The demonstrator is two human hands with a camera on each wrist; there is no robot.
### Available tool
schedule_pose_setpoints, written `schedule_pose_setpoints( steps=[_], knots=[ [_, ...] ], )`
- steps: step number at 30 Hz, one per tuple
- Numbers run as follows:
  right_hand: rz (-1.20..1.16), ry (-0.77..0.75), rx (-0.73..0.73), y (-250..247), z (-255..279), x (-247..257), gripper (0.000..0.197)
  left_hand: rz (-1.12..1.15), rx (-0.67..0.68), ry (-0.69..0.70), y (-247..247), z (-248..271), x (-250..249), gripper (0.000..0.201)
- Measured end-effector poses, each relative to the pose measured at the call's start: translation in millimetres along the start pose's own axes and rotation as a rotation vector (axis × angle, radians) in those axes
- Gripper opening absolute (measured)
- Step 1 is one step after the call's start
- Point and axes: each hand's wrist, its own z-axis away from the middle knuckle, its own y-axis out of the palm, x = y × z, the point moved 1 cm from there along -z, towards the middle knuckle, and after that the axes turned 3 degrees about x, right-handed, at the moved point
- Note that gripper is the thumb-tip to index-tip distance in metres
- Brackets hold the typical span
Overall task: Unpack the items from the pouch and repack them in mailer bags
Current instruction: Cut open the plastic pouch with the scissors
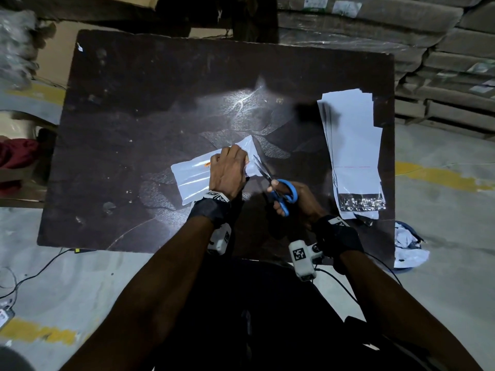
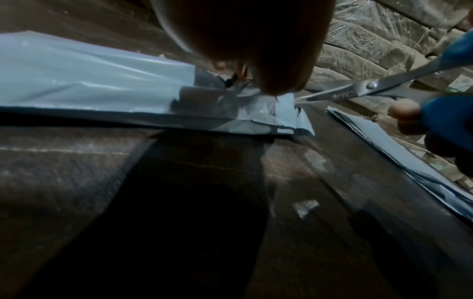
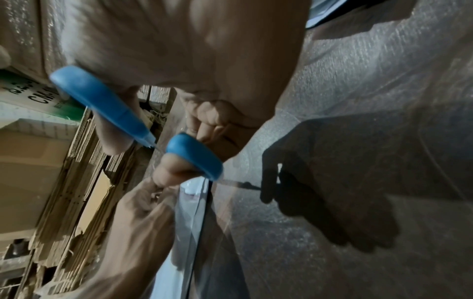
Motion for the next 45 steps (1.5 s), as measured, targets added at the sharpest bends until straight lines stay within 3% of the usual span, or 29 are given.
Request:
schedule_pose_setpoints(
  steps=[5,12,16,21,31,39,45],
  knots=[
    [0.024,0.002,-0.001,-3.6,-2.6,0.1,0.022,0.072,-0.041,0.006,4.5,2.1,-0.8,0.028],
    [-0.013,-0.036,-0.018,7.9,-11.3,-4.5,0.031,0.134,-0.098,0.033,8.1,5.8,-3.6,0.015],
    [0.017,-0.068,-0.067,8.0,-11.6,-7.8,0.024,0.143,-0.090,0.084,6.0,4.9,2.2,0.012],
    [-0.003,-0.069,-0.066,6.9,-14.3,-11.7,0.021,0.155,-0.020,0.048,11.1,4.9,18.7,0.041],
    [-0.034,-0.066,-0.101,6.6,-12.3,-7.2,0.023,0.261,-0.004,-0.024,14.4,-6.1,23.5,0.046],
    [-0.003,-0.054,-0.079,-2.0,-8.5,4.4,0.028,0.349,-0.056,-0.122,13.3,-12.9,18.7,0.018],
    [0.018,-0.018,-0.052,-4.2,-5.7,5.5,0.024,0.389,-0.062,-0.147,10.8,-11.0,15.7,0.011]
  ],
)
